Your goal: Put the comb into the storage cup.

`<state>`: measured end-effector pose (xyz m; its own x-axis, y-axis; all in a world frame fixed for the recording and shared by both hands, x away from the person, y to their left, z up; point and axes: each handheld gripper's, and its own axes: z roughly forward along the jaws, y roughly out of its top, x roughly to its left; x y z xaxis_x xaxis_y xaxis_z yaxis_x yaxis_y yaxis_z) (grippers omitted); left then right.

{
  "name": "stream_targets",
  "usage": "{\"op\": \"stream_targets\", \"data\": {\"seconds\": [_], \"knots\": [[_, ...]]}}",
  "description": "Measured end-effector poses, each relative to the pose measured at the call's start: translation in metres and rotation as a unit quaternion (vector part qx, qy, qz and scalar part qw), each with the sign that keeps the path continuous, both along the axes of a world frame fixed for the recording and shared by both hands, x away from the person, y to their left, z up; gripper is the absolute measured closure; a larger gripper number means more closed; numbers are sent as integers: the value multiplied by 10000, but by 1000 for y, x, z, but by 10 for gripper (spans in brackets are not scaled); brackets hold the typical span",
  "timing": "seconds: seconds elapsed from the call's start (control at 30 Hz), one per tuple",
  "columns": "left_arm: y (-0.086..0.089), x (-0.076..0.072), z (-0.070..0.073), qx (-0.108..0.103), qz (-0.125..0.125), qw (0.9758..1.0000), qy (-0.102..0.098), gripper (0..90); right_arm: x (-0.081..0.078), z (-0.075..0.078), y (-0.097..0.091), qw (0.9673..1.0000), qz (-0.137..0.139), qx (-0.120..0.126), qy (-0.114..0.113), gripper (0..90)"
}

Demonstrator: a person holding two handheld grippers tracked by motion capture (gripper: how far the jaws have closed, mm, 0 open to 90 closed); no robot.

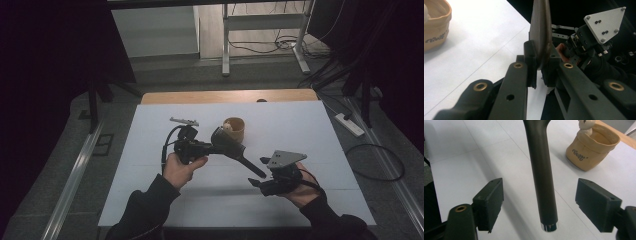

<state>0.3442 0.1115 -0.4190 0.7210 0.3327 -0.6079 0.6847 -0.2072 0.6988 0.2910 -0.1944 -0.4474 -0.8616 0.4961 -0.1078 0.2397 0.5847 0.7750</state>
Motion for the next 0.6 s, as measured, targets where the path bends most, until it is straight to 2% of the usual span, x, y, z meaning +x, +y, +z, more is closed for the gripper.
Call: {"op": "stream_targets", "data": {"seconds": [0.37,0.6], "knots": [[4,0,4,191,121,9996,-152,825,3,-1,-4,9996,-11,-43,288,131],[8,-1,7,245,193,9993,-221,825,5,0,-8,9992,-69,31,405,55]]}}
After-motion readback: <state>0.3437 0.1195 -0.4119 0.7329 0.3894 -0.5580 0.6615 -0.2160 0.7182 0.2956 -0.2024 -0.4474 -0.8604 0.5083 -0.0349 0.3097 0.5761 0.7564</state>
